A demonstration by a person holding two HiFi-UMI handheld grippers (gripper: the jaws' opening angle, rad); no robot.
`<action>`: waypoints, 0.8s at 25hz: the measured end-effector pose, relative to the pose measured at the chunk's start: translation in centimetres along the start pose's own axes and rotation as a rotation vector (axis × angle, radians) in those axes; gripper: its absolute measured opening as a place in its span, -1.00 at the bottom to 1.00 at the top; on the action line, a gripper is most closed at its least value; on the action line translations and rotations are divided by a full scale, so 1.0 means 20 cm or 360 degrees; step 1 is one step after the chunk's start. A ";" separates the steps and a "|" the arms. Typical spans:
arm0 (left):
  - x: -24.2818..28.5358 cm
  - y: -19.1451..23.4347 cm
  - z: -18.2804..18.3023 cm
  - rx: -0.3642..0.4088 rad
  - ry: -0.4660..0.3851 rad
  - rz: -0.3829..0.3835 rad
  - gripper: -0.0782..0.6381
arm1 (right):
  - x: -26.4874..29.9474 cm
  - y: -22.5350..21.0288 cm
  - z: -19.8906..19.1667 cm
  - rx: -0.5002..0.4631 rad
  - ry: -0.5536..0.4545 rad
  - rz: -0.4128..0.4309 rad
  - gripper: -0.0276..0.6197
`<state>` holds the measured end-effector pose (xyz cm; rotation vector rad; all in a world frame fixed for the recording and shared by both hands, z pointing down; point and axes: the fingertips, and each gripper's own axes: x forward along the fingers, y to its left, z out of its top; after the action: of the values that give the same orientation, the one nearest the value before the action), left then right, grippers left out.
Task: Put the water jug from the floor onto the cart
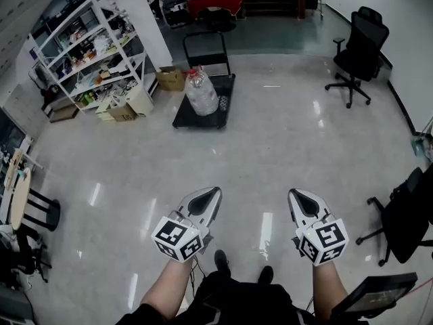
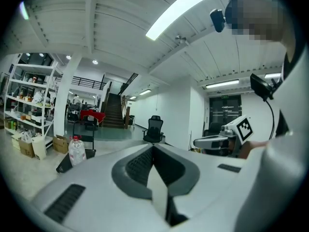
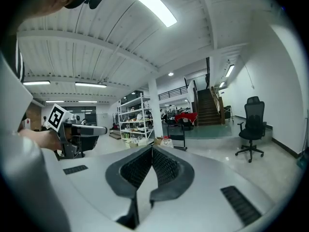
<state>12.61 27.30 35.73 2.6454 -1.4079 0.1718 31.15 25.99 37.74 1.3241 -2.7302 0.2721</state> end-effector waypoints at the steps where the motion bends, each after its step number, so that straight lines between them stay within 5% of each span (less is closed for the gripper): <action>1: -0.05 -0.02 0.00 0.0019 0.0008 0.0009 -0.78 | -0.03 0.04 0.00 -0.0003 0.0000 0.0004 -0.91; 5: -0.26 -0.08 -0.04 0.0110 0.0068 0.0026 -0.78 | -0.12 0.20 -0.01 -0.0017 -0.0005 -0.0013 -0.91; 20: -1.12 -0.03 -0.36 0.0061 0.0039 -0.0199 -0.78 | -0.40 1.05 -0.38 0.0055 0.0091 -0.0209 -0.91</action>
<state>0.45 47.13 39.05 2.7423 -1.2390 0.2190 19.56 46.44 41.29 1.4735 -2.5897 0.3419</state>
